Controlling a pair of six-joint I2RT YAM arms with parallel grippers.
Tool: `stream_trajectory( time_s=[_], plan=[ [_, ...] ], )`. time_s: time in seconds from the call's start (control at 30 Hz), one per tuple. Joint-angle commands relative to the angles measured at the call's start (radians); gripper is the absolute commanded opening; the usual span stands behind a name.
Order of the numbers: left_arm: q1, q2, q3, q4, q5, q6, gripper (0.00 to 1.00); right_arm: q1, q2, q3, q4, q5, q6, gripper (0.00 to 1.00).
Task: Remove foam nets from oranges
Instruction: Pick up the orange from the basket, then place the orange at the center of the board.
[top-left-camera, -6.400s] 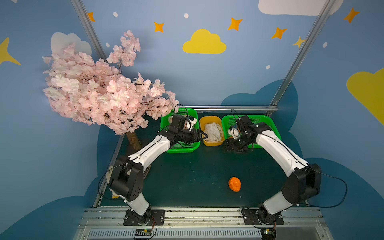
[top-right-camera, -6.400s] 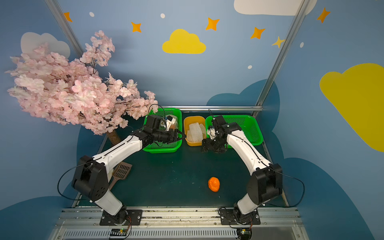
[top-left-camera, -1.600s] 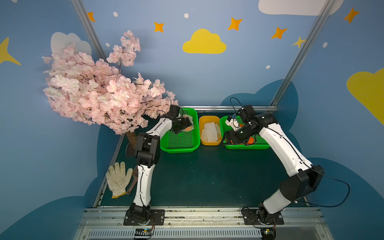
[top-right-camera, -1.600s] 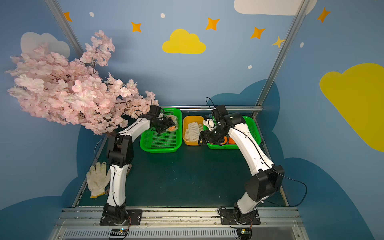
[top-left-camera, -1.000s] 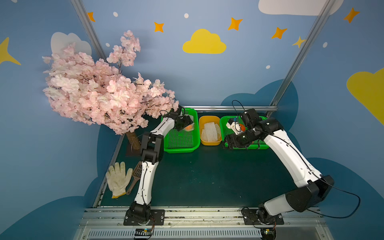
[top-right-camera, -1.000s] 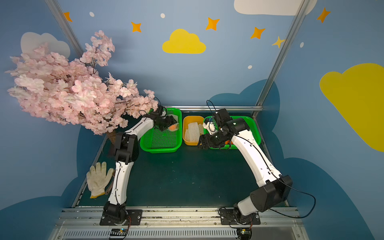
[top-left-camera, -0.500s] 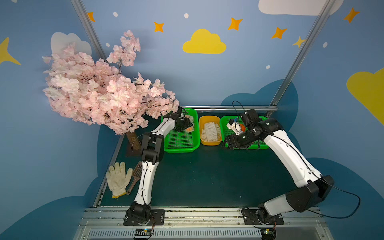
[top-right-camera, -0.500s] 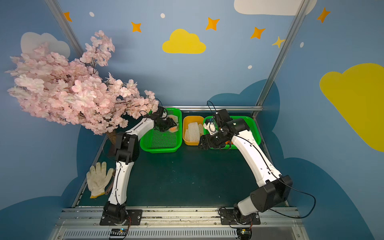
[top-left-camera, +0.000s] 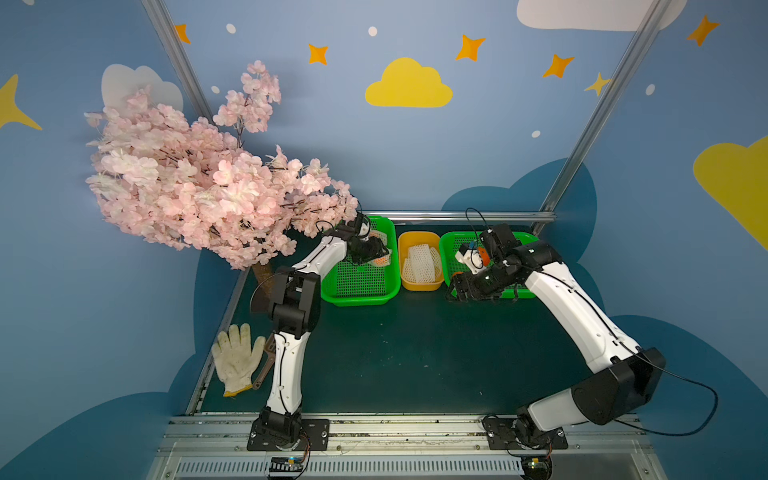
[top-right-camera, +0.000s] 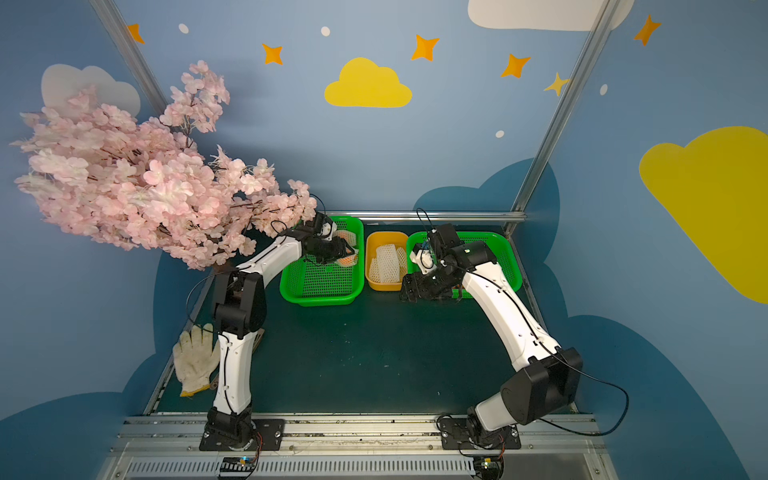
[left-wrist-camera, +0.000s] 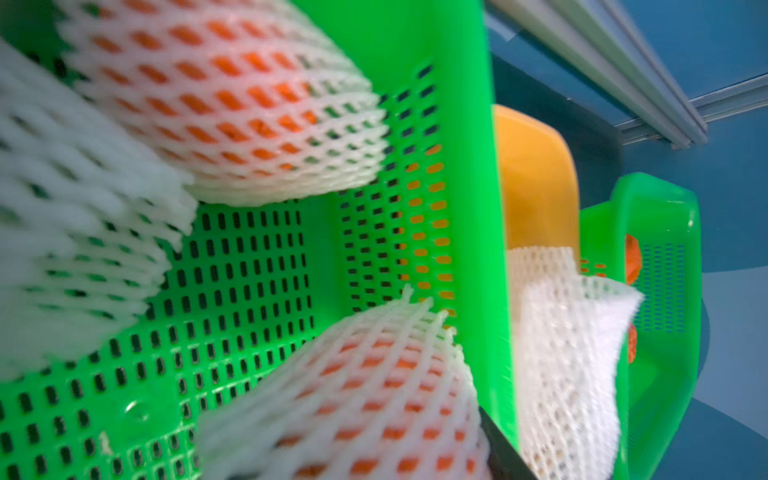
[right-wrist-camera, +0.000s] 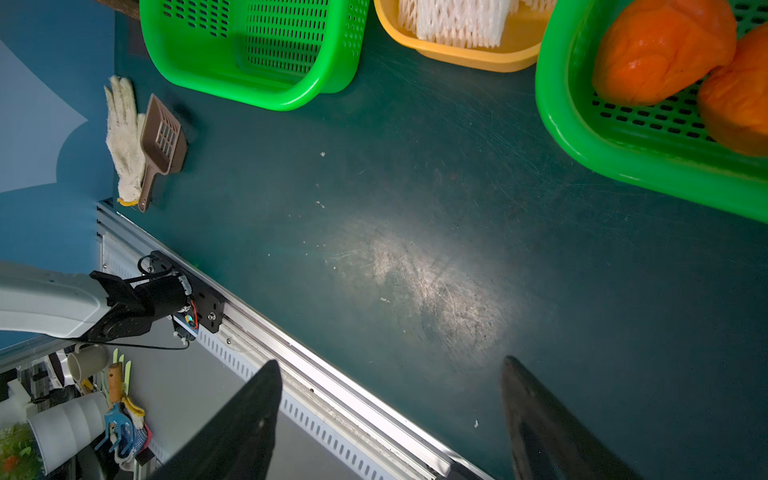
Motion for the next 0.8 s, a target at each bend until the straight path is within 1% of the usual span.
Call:
stream_trajectory(
  time_s=[0.0,0.23,0.3,0.33,0.43,0.57,0.67,0.73,0.77],
  plan=[
    [-0.023,-0.102,-0.041,-0.037,-0.023,0.095,0.6,-0.011,-0.01,-0.007,0.031,-0.029,0.023,0.81],
    [-0.09,-0.269,-0.122,-0.131,-0.102,0.203,0.6,-0.04,-0.013,-0.022,0.068,-0.08,0.064,0.81],
    [-0.128,-0.326,-0.146,-0.15,-0.111,0.227,0.6,-0.055,-0.022,-0.038,0.081,-0.1,0.08,0.81],
    [-0.146,-0.348,-0.154,-0.161,-0.147,0.239,0.6,-0.061,-0.028,-0.047,0.089,-0.109,0.089,0.81],
    [-0.212,-0.416,-0.185,-0.198,-0.177,0.261,0.6,-0.079,-0.049,-0.076,0.111,-0.132,0.108,0.81],
    [-0.32,-0.496,-0.265,-0.201,-0.164,0.281,0.61,-0.089,-0.08,-0.119,0.124,-0.152,0.121,0.81],
    [-0.402,-0.526,-0.313,-0.212,-0.138,0.284,0.61,-0.091,-0.103,-0.153,0.119,-0.155,0.132,0.81],
    [-0.459,-0.545,-0.362,-0.188,-0.124,0.284,0.61,-0.092,-0.129,-0.184,0.127,-0.157,0.144,0.81],
    [-0.487,-0.552,-0.388,-0.175,-0.091,0.279,0.61,-0.093,-0.142,-0.203,0.131,-0.158,0.151,0.81]
  ],
)
